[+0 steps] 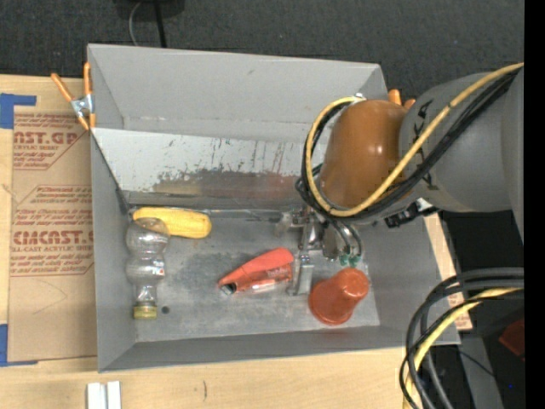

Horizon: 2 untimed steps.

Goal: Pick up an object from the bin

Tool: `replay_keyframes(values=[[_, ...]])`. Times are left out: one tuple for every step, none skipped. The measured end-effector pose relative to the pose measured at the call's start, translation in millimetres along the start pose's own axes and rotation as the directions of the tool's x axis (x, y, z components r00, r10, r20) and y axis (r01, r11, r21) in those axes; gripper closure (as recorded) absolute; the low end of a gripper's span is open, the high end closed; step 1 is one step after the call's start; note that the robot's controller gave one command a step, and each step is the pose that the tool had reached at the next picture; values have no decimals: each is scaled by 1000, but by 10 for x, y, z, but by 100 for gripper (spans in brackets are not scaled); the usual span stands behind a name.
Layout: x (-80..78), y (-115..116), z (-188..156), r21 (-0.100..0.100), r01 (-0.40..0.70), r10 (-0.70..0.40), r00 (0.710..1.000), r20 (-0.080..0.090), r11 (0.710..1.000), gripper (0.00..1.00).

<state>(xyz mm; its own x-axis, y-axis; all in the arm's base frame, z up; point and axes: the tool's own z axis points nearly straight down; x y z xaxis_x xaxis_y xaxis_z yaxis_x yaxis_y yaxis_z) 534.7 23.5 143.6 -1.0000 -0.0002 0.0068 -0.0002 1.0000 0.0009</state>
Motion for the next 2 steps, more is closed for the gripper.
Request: replay_keyframes(values=[[-17, 0, -44, 0, 0, 0, 1000, 7, 1000, 0], [80, 113, 287, 0, -4, 4, 1000, 13, 1000, 0]])
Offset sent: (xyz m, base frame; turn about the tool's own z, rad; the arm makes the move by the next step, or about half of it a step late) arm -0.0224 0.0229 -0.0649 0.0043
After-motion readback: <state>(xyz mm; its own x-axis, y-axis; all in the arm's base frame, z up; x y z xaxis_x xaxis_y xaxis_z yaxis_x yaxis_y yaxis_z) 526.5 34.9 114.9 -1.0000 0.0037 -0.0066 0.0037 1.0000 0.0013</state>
